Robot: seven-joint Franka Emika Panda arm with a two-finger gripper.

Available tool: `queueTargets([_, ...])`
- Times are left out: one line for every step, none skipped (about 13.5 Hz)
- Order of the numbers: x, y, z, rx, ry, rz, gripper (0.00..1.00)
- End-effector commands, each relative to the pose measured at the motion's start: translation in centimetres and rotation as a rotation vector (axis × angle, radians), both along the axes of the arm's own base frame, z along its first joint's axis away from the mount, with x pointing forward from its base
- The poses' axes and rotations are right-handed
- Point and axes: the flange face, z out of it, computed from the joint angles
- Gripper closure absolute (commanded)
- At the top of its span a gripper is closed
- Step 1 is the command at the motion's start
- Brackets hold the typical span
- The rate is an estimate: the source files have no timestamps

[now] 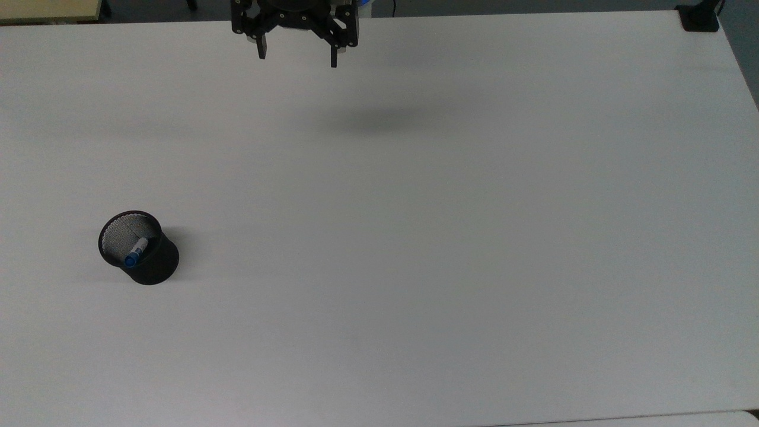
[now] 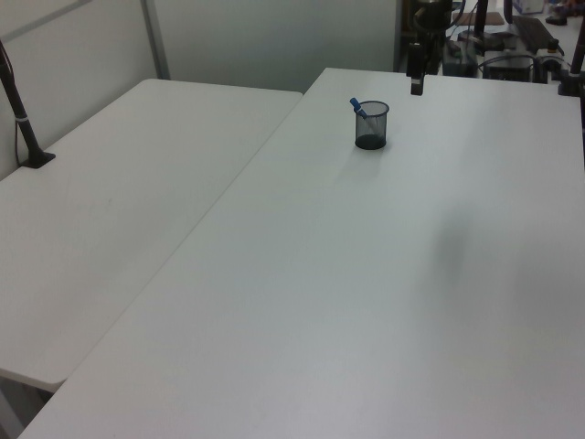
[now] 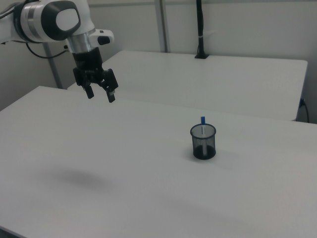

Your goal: Remove the marker

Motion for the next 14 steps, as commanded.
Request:
queueTargets([0.3,-0.8,0.7,-0.011,-0.051,0.049,0.0])
queueTargets([1.0,-2.0,0.2,-0.014,-0.058,0.083,0.0])
queueTargets([1.9,-2.9,0.0,-0.019,-0.069,0.106,0.0])
queueTargets([2.5,-3.7,-0.1,-0.019,-0.081,0.098,0.0])
queueTargets([3.1,-5.2,-0.2,-0.022,-0.1,0.077,0.0])
queueTargets([3.9,-6.4,-0.8,-0.028,-0.128,0.073,0.0])
queueTargets([4.8,-7.3,-1.5,-0.037,-0.159,0.077,0.0])
queueTargets([5.6,-8.5,-2.2,-0.049,-0.187,0.08,0.0])
queueTargets([6.5,-9.9,-3.2,-0.059,-0.216,0.081,0.0])
queueTargets([7.2,-11.5,-4.4,-0.069,-0.238,0.08,0.0])
queueTargets([8.0,-12.7,-5.5,-0.079,-0.262,0.082,0.0])
queueTargets([8.7,-14.0,-6.6,-0.089,-0.289,0.077,0.0])
queueTargets([9.3,-14.9,-7.6,-0.1,-0.315,0.071,0.0])
queueTargets([9.9,-15.9,-8.7,-0.115,-0.34,0.066,0.0])
